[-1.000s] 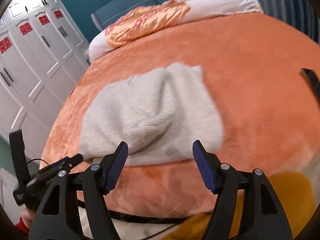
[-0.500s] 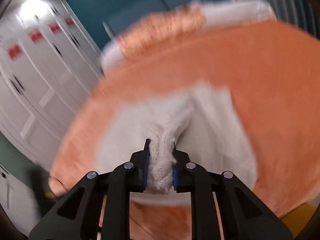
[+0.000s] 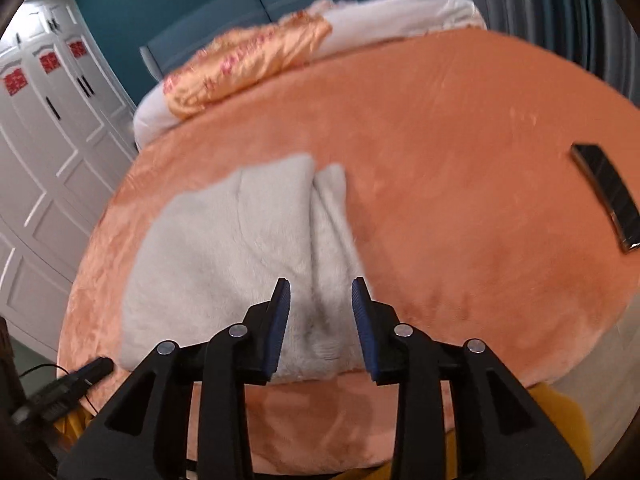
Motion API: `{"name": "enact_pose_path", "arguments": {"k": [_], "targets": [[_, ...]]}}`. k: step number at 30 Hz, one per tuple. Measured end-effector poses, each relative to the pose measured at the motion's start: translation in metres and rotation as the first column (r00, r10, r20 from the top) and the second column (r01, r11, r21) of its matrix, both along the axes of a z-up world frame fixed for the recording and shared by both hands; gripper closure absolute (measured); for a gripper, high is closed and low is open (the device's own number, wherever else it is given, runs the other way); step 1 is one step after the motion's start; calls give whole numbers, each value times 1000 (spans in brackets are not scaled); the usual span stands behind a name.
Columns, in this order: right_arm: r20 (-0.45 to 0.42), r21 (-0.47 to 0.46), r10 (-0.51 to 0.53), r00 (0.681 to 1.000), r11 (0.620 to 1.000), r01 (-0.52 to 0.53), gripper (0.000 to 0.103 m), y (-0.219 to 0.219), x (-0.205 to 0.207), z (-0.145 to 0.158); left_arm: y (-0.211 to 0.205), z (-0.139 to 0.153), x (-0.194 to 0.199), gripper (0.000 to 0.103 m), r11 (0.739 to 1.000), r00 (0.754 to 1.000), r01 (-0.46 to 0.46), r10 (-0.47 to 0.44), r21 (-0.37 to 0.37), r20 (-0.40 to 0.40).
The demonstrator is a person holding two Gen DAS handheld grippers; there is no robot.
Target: Fold small clothes
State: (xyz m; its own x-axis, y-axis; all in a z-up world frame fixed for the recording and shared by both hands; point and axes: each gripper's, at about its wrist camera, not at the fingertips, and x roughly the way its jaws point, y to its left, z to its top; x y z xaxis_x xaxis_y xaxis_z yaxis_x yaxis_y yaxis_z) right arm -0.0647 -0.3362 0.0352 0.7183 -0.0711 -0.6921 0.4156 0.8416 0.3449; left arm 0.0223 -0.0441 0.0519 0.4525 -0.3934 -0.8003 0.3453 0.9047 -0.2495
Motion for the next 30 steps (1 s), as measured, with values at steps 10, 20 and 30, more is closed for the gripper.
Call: {"name": "enact_pose_path", "arguments": {"k": [10,20,30], "targets": [[23,34,83,996,996,-83,52,0,17,-6,-30,24,37,57,996,995,-82,84,-38,53],[93,-12,179,979,984,-179,93,6,48,1,-51,-15,51,58,990,992,-123,123,64,6],[-80,-4,105,991,994,-106,90,-4,60,-23,-79,-30,50,54,977,994,-89,75,195,78]]}}
